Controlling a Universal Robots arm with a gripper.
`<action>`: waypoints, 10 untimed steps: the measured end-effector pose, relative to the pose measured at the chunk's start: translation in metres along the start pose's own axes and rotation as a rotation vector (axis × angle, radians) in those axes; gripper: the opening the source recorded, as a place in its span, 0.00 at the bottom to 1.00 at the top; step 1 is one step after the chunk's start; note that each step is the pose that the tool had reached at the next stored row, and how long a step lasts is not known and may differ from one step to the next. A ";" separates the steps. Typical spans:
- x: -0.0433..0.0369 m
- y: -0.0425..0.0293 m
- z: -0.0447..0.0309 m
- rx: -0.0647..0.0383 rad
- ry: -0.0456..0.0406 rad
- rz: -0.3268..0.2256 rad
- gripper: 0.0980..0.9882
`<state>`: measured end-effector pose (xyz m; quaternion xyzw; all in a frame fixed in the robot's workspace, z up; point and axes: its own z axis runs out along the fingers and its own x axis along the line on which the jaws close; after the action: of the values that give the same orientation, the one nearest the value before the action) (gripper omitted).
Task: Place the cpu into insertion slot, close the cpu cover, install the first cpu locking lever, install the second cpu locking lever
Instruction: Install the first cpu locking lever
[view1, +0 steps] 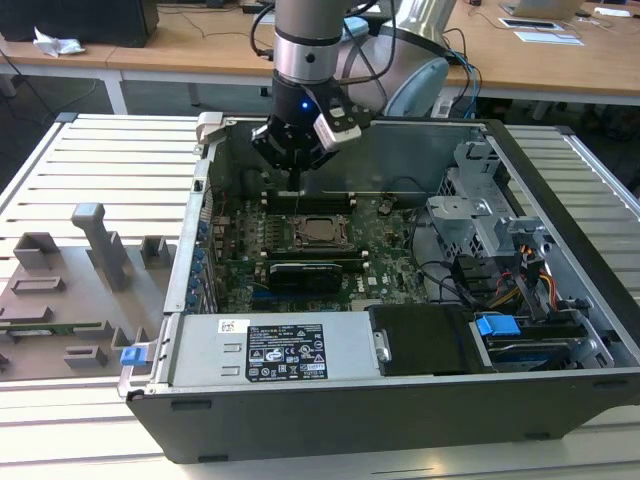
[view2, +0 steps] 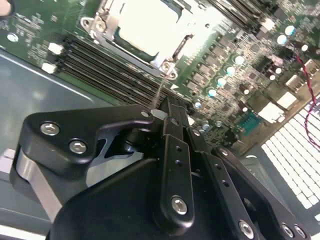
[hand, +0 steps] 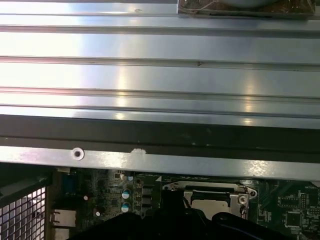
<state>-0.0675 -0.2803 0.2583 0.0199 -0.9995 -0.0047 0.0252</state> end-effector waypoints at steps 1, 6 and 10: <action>-0.0017 -0.0001 -0.0001 0.000 0.0002 0.000 0.01; -0.0044 -0.0002 -0.0001 0.000 0.0006 0.000 0.01; -0.0045 -0.0001 0.0009 0.000 0.0004 0.000 0.01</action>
<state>-0.0630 -0.2802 0.2572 0.0199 -0.9995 -0.0049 0.0254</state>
